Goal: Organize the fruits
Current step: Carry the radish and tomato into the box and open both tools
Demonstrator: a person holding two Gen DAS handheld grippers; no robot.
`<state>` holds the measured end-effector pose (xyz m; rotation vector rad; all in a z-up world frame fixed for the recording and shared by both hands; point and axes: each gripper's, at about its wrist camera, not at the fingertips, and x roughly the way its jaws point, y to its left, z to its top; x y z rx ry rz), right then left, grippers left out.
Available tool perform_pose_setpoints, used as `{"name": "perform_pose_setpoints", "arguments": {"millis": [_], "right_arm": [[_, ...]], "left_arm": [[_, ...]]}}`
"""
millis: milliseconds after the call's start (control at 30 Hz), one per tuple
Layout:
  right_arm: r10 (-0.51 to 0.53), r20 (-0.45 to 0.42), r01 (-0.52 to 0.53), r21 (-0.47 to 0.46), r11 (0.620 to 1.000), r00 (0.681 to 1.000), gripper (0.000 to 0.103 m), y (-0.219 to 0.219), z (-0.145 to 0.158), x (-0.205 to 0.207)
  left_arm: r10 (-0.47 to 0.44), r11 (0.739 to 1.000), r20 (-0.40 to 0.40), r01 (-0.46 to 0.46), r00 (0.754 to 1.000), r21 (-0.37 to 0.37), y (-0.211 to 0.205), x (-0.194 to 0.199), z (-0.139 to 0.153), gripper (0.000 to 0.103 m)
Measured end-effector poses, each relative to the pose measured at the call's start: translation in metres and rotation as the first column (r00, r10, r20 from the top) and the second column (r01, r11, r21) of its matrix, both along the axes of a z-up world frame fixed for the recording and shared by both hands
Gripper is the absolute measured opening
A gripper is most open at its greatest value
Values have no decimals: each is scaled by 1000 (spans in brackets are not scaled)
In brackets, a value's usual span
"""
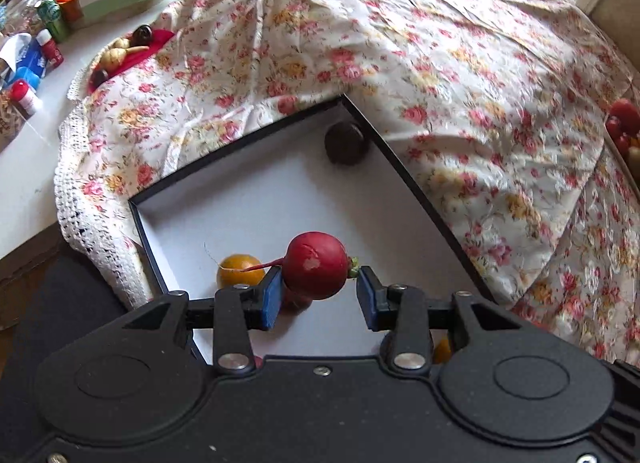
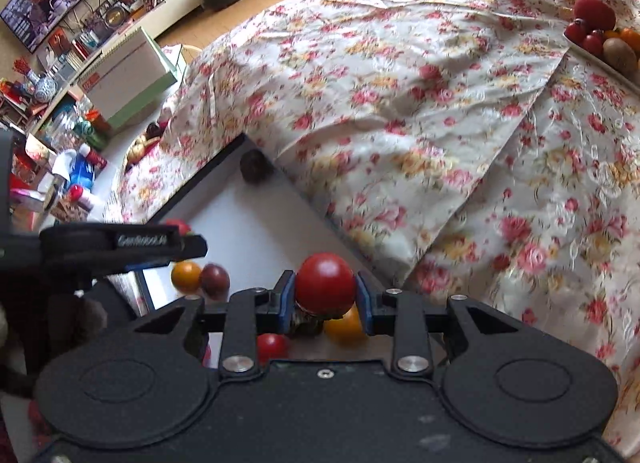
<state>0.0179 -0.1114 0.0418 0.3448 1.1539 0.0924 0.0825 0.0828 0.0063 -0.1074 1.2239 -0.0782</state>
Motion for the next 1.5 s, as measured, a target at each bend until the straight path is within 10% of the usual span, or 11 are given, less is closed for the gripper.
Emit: {"name": "perform_pose_setpoints", "arguments": {"millis": [1500], "right_arm": [[126, -89, -125, 21, 992, 988, 37, 35, -28, -17]], "left_arm": [[-26, 1000, -76, 25, 997, -14, -4, 3, -10, 48]]}}
